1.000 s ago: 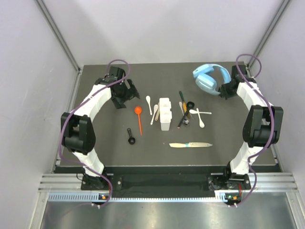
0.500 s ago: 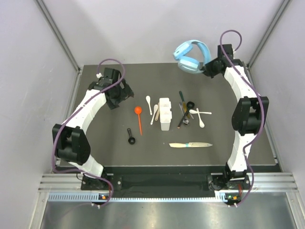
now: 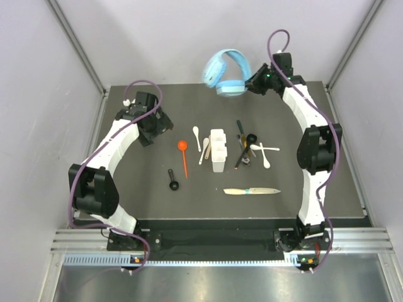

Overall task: Sort the eating utensils into containers
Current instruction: Place the distractor at the center of the board.

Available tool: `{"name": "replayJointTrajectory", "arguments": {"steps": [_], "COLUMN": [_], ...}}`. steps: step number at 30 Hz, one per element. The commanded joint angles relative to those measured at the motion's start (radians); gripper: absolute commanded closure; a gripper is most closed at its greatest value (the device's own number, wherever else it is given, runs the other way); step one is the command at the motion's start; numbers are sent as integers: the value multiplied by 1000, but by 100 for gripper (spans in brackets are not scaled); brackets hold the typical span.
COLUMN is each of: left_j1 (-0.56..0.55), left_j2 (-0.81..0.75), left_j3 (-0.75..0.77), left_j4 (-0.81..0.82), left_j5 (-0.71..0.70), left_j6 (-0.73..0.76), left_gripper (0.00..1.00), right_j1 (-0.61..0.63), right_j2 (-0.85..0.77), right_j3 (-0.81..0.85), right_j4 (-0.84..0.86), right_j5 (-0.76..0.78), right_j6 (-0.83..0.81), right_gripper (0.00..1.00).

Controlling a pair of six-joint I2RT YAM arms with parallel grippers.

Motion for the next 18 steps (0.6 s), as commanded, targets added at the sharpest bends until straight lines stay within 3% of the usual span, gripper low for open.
{"name": "replayJointTrajectory", "arguments": {"steps": [1, 8, 18], "left_j1": [6, 10, 55], "left_j2": [-45, -47, -87], "left_j3": [-12, -35, -92], "left_j4": [9, -11, -28], "left_j5": [-26, -54, -114], "left_j6": [-14, -16, -17], "left_gripper": [1, 1, 1], "right_j1": [50, 104, 191], "right_j2": [-43, -109, -273], "right_j3": [64, 67, -42], "right_j4": [148, 145, -83], "right_j5": [-179, -273, -372], "right_j6": [-101, -225, -420], "right_gripper": [100, 100, 100]}}
